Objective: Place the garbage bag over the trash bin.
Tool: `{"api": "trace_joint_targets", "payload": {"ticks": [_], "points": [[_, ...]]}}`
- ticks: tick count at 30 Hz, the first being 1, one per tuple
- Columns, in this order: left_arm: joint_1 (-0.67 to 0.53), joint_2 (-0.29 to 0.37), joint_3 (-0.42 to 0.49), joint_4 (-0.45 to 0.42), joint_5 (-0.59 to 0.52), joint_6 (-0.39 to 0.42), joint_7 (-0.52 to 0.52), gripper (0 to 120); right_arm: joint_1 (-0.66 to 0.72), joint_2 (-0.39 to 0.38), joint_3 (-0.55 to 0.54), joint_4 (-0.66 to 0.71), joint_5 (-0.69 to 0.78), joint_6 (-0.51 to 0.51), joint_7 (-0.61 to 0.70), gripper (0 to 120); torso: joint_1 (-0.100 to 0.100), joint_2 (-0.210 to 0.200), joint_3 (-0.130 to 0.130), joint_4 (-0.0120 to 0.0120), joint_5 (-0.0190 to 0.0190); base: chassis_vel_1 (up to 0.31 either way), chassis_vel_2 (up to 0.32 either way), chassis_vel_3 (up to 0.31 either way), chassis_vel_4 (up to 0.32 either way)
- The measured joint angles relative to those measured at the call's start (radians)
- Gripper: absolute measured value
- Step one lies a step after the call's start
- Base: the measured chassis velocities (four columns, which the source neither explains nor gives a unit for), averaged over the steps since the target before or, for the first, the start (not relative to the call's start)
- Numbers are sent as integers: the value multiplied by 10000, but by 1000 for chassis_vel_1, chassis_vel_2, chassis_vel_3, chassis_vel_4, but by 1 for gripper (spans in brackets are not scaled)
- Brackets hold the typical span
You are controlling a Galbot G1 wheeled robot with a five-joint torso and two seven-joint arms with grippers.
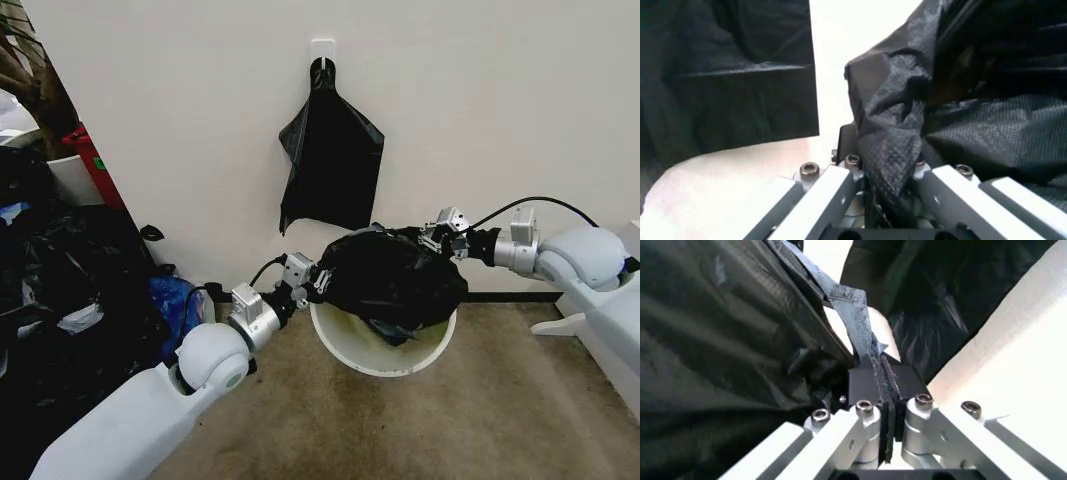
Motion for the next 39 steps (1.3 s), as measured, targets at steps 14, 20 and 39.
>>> {"api": "trace_joint_targets", "payload": {"ticks": [14,20,39], "points": [[5,-365,-335,129,-1926,22,-546,1,-804,-713,849,39,1505,263,1245,38,0,0,-1,-1,-2,0,0,0,0],[171,-537,-560,215,-2697,185,-803,1,-975,-1004,1224,63,3164,227,1993,59,0,0,0,-4,0,0,0,0,0],[826,-779,-1024,286,-3337,389,-2627,1,-1539,-398,2956,4535,10416,-1420,10961,100,-1,0,-1,6,-5,0,0,0,0]]}}
